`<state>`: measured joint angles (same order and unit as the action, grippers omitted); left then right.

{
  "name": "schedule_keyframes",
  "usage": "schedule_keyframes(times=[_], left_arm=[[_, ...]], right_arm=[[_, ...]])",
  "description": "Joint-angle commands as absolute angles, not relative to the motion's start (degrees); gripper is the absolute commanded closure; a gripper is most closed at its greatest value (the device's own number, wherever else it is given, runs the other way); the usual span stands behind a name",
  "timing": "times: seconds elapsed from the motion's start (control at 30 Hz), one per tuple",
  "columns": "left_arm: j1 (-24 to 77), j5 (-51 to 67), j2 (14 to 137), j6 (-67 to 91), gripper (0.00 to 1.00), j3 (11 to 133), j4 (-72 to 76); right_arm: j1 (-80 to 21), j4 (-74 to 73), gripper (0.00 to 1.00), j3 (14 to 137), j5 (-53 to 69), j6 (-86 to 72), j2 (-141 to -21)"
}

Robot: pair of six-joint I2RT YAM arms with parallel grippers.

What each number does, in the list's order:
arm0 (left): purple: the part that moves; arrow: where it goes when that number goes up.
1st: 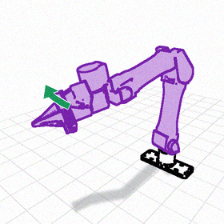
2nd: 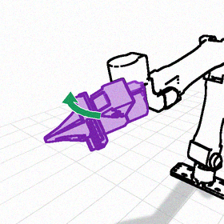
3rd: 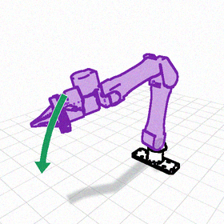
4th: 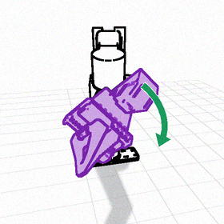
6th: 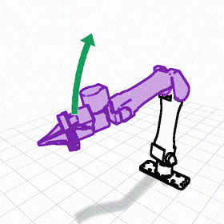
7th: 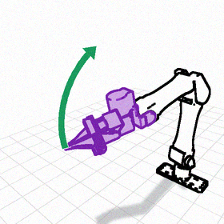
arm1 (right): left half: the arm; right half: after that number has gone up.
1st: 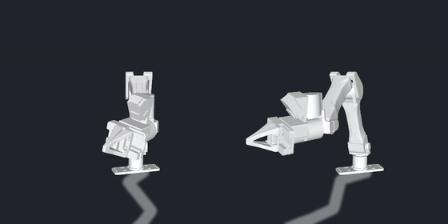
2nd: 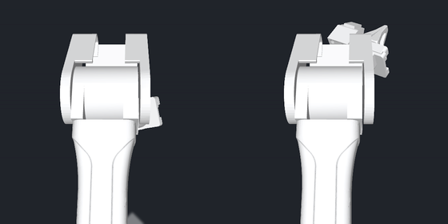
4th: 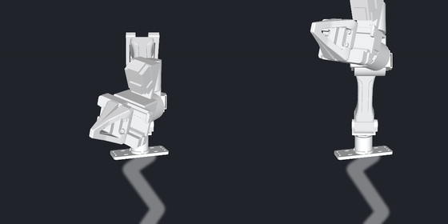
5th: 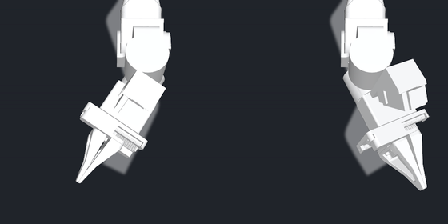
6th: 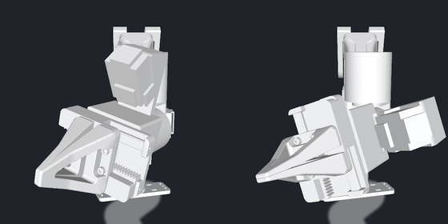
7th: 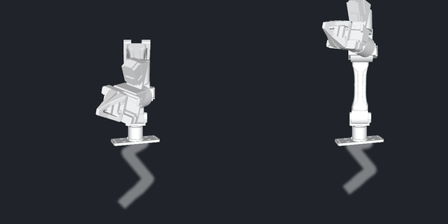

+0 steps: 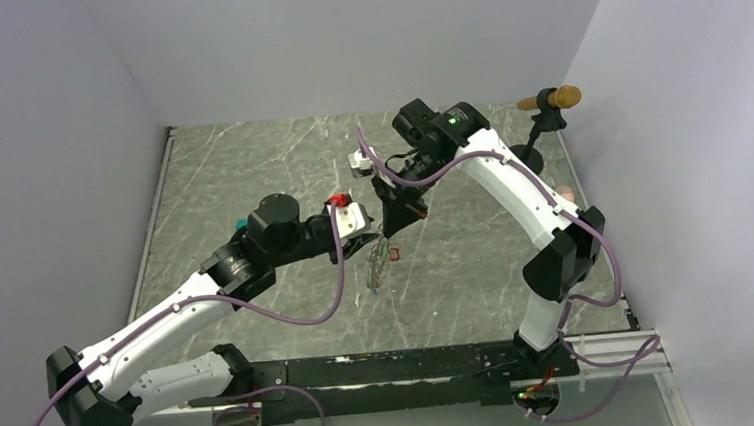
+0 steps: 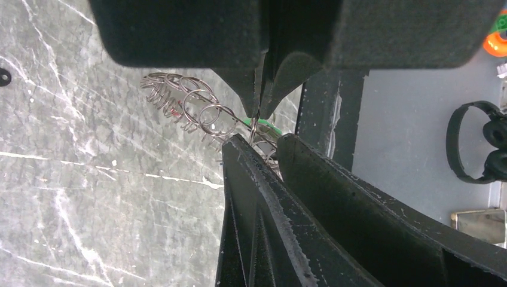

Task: Put the keys on the keyring

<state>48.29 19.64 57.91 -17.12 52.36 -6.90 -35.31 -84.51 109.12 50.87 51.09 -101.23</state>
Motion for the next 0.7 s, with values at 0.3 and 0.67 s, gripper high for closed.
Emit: schedule_keyframes(times=[0.3, 0.67], left_arm=[[49.7, 19.5, 60.8, -18.9, 0.69, 56.0, -7.9], [50.4, 18.2, 64.5, -18.4, 1.00, 60.1, -12.8]], right_arm=[[-35.6, -85.7, 1.00, 110.9, 52.6, 52.2, -100.9], [-35.9, -85.7, 1.00, 110.4, 53.2, 52.4, -100.7]])
